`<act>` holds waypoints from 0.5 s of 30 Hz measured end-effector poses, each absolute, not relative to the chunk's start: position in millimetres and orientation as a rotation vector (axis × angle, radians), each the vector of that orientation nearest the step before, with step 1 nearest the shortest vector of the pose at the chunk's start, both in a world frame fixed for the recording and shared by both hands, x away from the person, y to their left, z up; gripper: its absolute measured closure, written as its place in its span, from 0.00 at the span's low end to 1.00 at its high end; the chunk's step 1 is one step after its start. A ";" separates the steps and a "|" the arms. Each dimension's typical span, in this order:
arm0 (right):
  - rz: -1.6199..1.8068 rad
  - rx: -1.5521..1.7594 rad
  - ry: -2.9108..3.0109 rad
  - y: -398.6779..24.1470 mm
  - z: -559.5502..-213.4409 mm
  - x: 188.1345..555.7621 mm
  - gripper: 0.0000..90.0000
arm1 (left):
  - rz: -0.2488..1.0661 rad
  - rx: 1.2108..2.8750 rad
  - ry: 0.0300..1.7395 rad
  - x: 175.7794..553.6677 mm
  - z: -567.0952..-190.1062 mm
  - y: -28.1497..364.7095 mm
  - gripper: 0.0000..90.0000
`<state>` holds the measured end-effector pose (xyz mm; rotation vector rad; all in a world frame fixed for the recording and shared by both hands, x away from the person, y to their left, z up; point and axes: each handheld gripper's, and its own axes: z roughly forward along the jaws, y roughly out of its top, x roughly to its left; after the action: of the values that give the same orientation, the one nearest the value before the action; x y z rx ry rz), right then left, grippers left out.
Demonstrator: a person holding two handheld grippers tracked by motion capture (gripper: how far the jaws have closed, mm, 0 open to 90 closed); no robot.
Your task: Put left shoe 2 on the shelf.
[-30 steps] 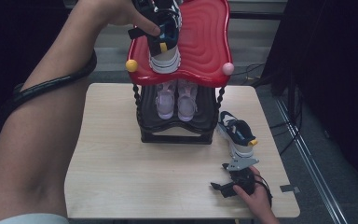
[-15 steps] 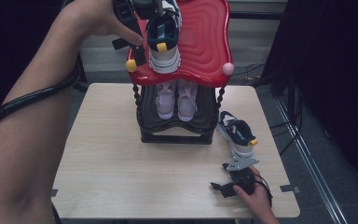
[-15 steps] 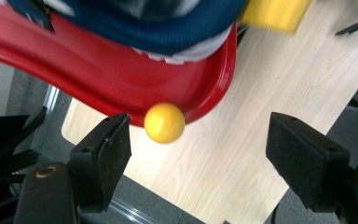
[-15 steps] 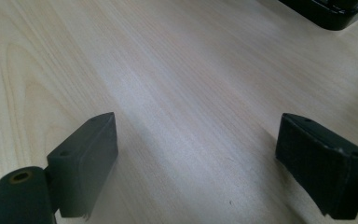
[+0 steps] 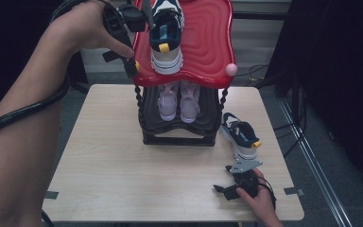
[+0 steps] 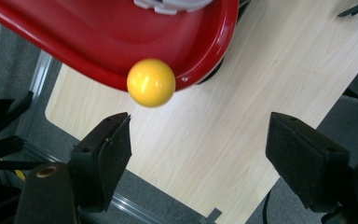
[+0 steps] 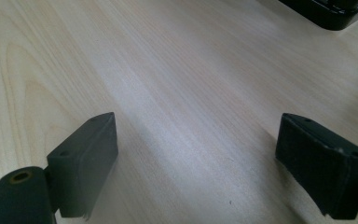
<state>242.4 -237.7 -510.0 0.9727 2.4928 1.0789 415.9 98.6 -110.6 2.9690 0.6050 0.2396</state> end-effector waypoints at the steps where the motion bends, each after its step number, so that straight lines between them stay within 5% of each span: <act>1: 1.079 0.973 2.493 -237.7 -510.0 242.4 0.14 | 0.231 2.972 0.614 415.0 -112.6 100.6 0.24; 15: 1.081 0.973 2.491 -237.5 -510.2 242.4 0.14 | 0.197 2.963 0.668 407.2 -136.6 125.3 0.24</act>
<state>242.4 -237.5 -510.2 0.9726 2.4909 1.0813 407.2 125.3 -136.6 2.9627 0.6680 0.1969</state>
